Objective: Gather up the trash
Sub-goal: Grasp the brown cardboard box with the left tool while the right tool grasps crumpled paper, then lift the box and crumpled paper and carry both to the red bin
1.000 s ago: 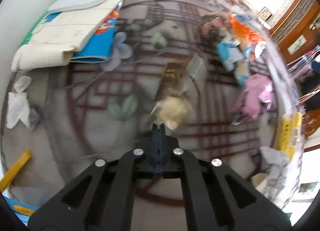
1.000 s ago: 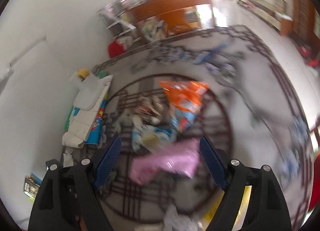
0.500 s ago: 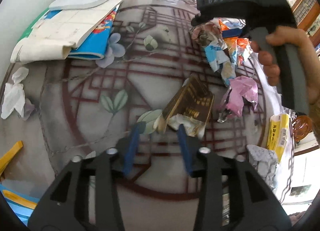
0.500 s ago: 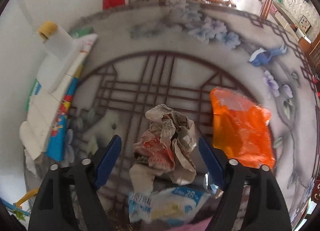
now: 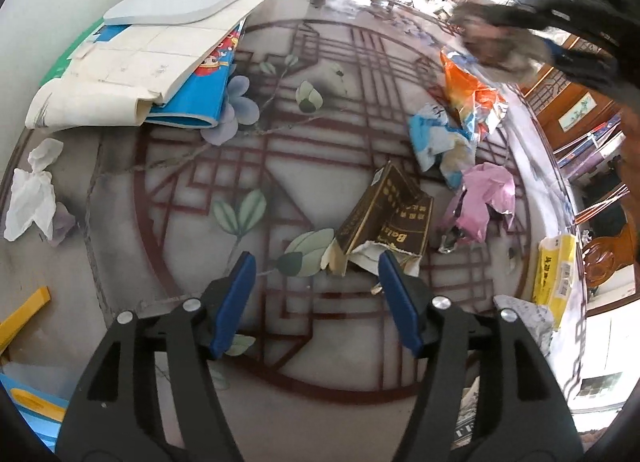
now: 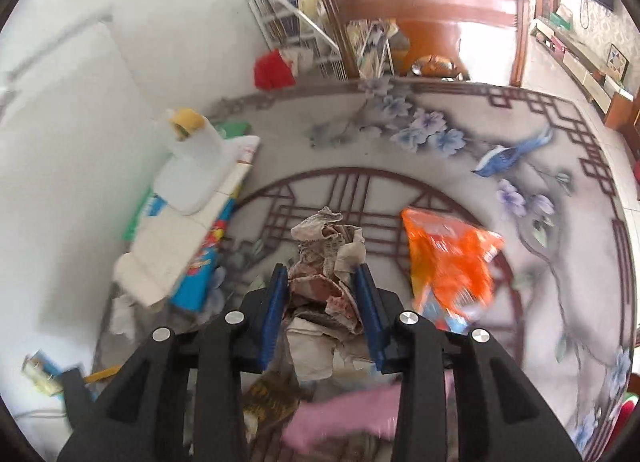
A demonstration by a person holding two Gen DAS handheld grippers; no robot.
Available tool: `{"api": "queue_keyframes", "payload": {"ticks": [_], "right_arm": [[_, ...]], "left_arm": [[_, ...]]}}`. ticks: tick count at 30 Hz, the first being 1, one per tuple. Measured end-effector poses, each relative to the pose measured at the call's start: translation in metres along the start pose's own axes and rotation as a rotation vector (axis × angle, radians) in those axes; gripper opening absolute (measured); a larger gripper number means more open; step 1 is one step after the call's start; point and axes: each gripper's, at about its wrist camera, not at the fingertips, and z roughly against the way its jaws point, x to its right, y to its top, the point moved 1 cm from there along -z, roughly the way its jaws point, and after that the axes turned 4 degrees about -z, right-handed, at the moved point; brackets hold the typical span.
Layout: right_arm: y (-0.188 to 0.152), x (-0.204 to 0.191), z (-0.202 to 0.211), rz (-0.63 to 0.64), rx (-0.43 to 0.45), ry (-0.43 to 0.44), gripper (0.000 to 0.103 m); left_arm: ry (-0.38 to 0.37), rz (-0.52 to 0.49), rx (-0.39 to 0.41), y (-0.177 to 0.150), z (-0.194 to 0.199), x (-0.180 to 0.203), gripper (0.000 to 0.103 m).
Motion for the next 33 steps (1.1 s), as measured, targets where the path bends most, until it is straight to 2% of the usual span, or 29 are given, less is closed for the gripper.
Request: {"api": "queue_keyframes", "payload": {"ticks": [4,8,11,14,17,20,24,26,28,29,31,33], "right_arm": [[-0.037,0.002,0.036,0.050,0.027,-0.023,0.035],[-0.092,0.010,0.061,0.077,0.036,-0.082,0.035],[-0.122,0.018,0.069,0.024,0.031,-0.098,0.035],[-0.150,0.027,0.083,-0.089,0.069,-0.111,0.035],[-0.172,0.035,0.090,-0.200,0.068,-0.104,0.036],[-0.184,0.041,0.093,-0.260,0.039,-0.088,0.036],[-0.186,0.045,0.109,-0.266,0.076,-0.106,0.036],[-0.188,0.047,0.115,-0.278,0.089,-0.111,0.036],[-0.192,0.049,0.118,-0.291,0.096,-0.118,0.036],[-0.193,0.050,0.120,-0.295,0.098,-0.118,0.036],[-0.195,0.051,0.123,-0.298,0.103,-0.119,0.036],[-0.197,0.053,0.128,-0.301,0.116,-0.123,0.036]], "left_arm": [[0.005,-0.018,0.012,0.001,0.003,0.001,0.061],[0.005,-0.048,0.024,0.004,0.003,0.008,0.063],[0.004,-0.093,0.001,0.005,-0.004,0.019,0.065],[0.011,-0.126,0.007,0.007,-0.008,0.027,0.065],[0.021,-0.149,-0.003,0.009,-0.016,0.033,0.065],[0.026,-0.155,-0.029,0.011,-0.025,0.036,0.065],[0.034,-0.162,-0.029,0.014,-0.033,0.039,0.065],[0.028,-0.160,-0.025,0.016,-0.034,0.041,0.059],[0.029,-0.151,-0.021,0.019,-0.034,0.042,0.033],[0.032,-0.143,-0.028,0.020,-0.034,0.041,0.030],[0.015,-0.119,-0.024,0.022,-0.029,0.038,0.018],[0.007,-0.102,-0.017,0.020,-0.024,0.035,0.016]]}}
